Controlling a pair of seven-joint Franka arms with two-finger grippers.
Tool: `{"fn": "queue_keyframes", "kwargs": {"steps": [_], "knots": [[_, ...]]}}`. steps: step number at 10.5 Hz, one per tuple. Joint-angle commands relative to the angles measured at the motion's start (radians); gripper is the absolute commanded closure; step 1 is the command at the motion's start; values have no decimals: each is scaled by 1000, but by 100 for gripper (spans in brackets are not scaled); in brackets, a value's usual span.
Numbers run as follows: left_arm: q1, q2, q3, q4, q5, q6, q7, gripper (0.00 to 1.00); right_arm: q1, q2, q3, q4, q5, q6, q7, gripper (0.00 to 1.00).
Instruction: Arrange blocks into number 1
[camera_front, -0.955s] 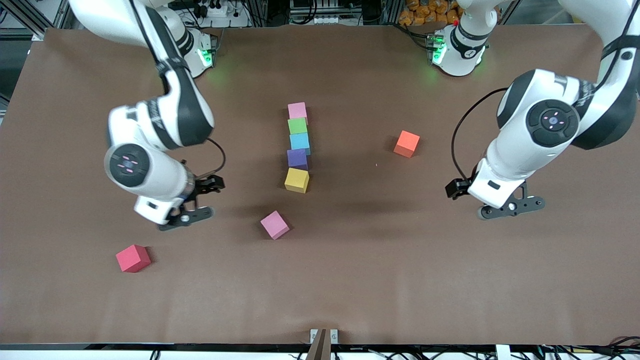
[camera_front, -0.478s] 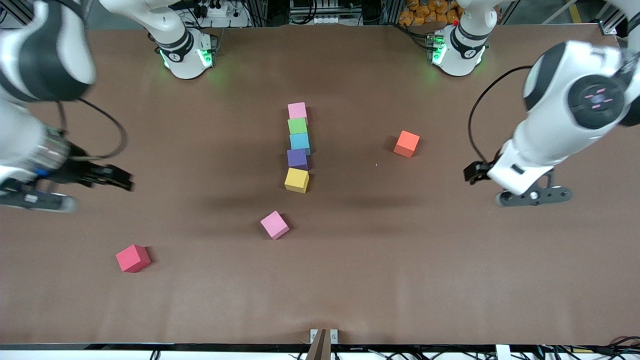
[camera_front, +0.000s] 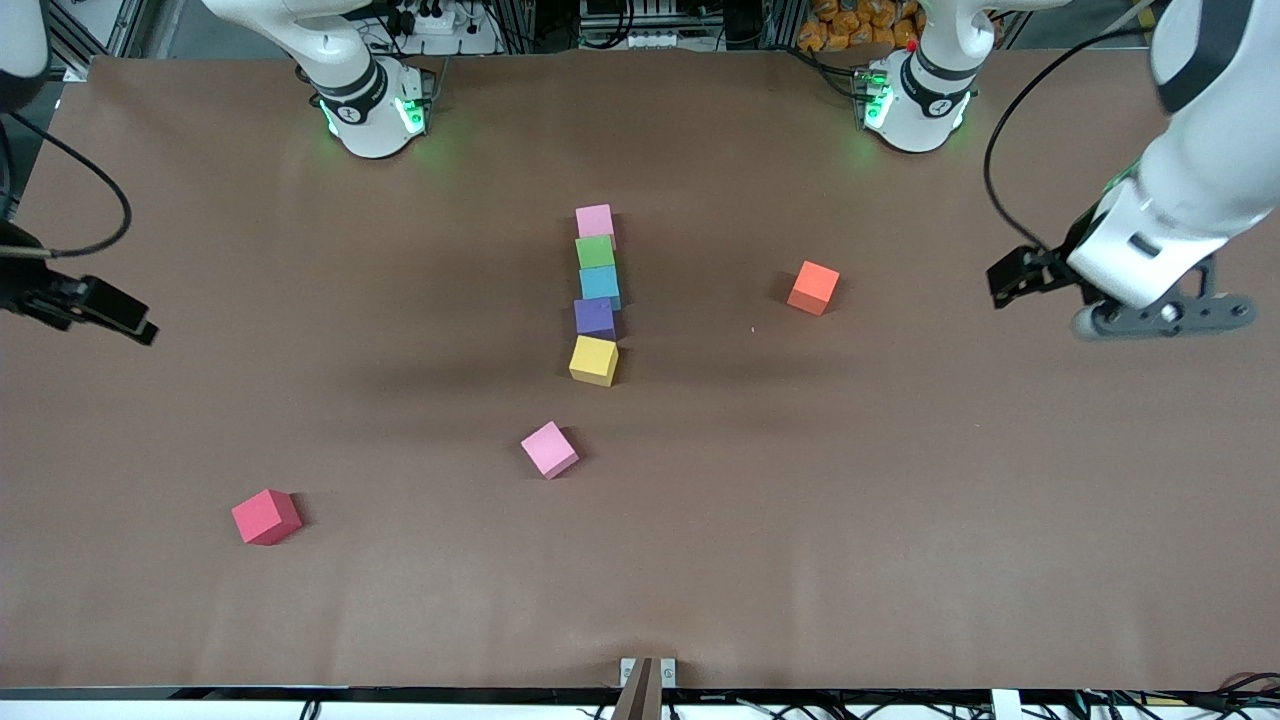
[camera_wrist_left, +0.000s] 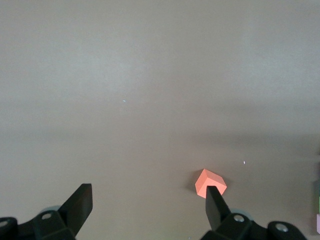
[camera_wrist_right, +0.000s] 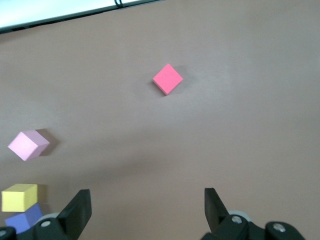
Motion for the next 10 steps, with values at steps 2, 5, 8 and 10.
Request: {"fn": "queue_keyframes", "kwargs": {"steps": [2,5,8,10], "knots": [[-15,-29,39,50,-49,-35,42,0,-56,-131,32,-162,-37,8,-10,0],[-2,-29,63,63,-66,-49,46,0,-121,-124,70,-151,-37,-29,-41,0],[-2,-29,64,101,-60,-68,46,0,-121,-125,70,-148,-38,-33,-41,0],[-12,-29,50,101,-42,-117,71,0,-119,-125,70,-148,-38,-36,-41,0]]}}
